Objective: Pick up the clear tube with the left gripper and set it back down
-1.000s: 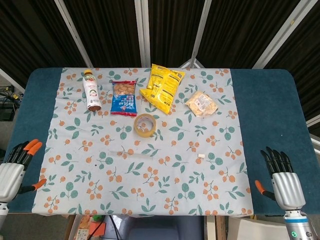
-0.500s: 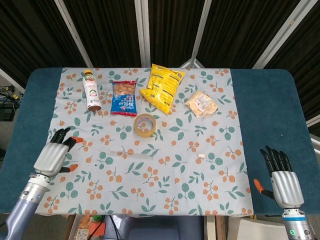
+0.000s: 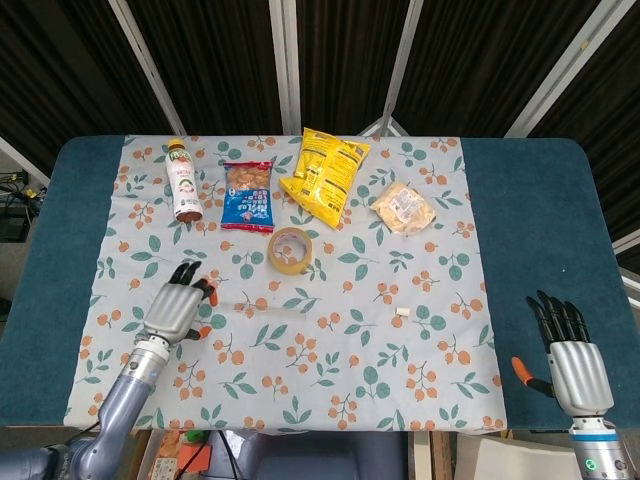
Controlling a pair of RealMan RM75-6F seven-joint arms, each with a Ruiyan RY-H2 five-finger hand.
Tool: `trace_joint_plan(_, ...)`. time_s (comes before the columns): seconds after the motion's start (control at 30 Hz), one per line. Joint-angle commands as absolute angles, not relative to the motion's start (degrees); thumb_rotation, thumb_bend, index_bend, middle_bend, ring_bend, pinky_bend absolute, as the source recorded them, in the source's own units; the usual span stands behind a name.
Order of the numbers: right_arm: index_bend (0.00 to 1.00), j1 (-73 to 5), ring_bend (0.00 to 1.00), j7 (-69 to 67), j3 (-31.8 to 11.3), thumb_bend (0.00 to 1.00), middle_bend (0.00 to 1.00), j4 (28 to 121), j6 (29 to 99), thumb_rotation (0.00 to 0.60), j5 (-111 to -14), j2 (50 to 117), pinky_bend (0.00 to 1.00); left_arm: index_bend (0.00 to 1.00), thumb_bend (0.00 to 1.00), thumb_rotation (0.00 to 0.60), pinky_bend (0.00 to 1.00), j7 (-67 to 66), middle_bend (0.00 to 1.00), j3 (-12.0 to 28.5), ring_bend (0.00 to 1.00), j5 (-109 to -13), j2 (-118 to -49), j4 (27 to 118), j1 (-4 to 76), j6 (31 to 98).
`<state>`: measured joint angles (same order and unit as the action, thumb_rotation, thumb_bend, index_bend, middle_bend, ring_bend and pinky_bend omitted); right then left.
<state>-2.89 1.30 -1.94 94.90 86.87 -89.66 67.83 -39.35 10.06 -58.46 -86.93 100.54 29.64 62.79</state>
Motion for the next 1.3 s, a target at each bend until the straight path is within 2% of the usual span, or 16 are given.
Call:
trace_joint_plan(0.03, 0.00, -2.9, 0.00, 1.1, -1.9, 0.32, 0.00, 94.9, 86.9, 0.600, -89.7, 67.7, 0.00, 0.47, 0.29, 0.600, 0.00, -42.4, 0.36, 10.7, 0.04, -55.8, -90.1, 98.6, 31.8, 64.0)
trace_joint_plan(0.33, 0.00, -2.9, 0.00, 0.8, -2.0, 0.32, 0.00, 95.0, 86.7, 0.600, -89.5, 67.7, 0.00, 0.42, 0.29, 0.600, 0.00, -46.1, 0.42, 12.1, 0.06, -52.7, -95.3, 95.5, 35.3, 66.4)
trace_joint_plan(0.6, 0.00, -3.0, 0.00, 0.3, -2.0, 0.32, 0.00, 95.1, 86.5, 0.600, -89.3, 67.6, 0.00, 0.43, 0.30, 0.600, 0.00, -50.8, 0.42, 12.6, 0.06, -48.0, -98.1, 93.7, 38.2, 67.2)
trace_joint_plan(0.77, 0.00, -3.0, 0.00, 0.1, -2.1, 0.32, 0.00, 95.3, 86.5, 0.600, -89.2, 67.6, 0.00, 0.46, 0.31, 0.600, 0.00, -53.3, 0.42, 12.9, 0.06, -45.1, -100.0, 92.0, 40.0, 67.6)
trace_joint_plan(1.3, 0.00, -3.0, 0.00, -0.5, -2.3, 0.32, 0.00, 95.3, 86.4, 0.600, -88.7, 67.4, 0.00, 0.47, 0.36, 0.600, 0.00, -54.4, 0.42, 12.9, 0.06, -42.0, -103.8, 88.6, 43.5, 67.5)
